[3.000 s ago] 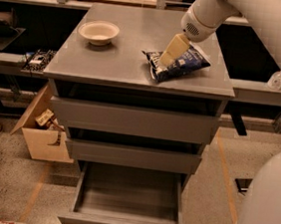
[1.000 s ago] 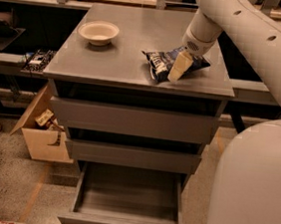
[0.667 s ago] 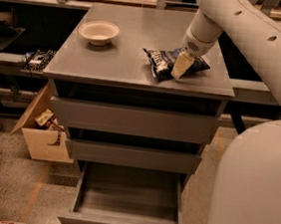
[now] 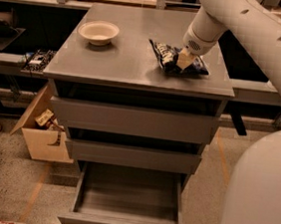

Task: Place blue chip bag into bottom drawer

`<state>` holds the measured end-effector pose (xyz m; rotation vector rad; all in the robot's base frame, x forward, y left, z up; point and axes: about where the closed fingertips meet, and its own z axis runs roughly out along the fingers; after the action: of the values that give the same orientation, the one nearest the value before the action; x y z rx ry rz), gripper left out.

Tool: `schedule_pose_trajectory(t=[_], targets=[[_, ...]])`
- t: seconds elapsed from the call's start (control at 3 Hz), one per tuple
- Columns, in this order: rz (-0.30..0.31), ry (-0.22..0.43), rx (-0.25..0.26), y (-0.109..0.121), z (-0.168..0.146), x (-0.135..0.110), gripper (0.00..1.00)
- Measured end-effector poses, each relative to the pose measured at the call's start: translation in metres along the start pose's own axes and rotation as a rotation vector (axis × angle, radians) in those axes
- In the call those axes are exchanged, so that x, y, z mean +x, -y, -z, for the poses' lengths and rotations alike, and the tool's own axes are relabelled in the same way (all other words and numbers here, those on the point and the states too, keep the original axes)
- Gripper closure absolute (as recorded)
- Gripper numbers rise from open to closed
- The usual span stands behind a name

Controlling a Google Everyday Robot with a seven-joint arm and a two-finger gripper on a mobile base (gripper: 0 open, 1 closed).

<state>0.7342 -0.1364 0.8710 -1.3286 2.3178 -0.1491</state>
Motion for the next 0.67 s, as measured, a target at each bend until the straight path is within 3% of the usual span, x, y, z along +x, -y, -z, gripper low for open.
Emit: schedule_pose_trajectory(t=[0.33,0.67], targets=[[0.02,0.064,0.021,-0.011,0.033,-0.005,1.0],[0.022,0.107,0.05,-0.031,0.081,0.007,1.0]])
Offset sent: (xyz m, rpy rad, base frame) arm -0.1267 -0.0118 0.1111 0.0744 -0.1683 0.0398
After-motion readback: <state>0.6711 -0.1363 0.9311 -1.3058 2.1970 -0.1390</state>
